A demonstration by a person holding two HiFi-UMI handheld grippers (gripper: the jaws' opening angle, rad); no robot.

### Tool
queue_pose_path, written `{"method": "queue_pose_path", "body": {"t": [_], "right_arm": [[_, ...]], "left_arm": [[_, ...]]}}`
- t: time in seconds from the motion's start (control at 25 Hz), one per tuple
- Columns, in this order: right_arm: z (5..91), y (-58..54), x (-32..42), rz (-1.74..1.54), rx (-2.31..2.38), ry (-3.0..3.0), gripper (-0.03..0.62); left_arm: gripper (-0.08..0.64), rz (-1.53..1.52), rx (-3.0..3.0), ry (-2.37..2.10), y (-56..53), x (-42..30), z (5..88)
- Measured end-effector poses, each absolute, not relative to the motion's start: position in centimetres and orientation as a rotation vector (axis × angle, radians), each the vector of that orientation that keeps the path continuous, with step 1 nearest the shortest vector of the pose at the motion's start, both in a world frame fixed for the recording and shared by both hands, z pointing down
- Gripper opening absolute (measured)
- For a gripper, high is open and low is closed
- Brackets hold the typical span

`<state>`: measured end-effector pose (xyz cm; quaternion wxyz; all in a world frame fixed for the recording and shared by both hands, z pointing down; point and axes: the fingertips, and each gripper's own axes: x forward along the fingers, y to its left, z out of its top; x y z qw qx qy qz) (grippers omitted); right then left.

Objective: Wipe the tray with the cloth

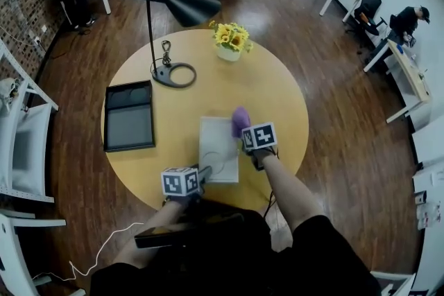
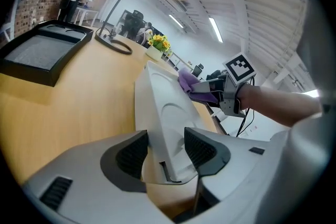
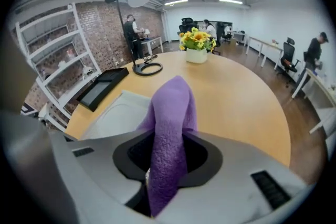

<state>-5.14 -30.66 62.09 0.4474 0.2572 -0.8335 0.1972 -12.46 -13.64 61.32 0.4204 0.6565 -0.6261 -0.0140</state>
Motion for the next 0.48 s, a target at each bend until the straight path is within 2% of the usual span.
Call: {"method": "queue_pose_path", "body": {"t": [0.32,0.48], "right_arm": [[58.6,-22.7,-13.5,0.266,0.400,-2.225,0.098],[59.6,-18.8,-15.8,0.257,0.319,-2.202,0.098]], "left_arm": [[0.090,-0.047,1.660,-1.606,-12.1,-13.1,60.8],[0.086,0.032,1.719,-1.606,-11.1,-12.3,60.3]]}}
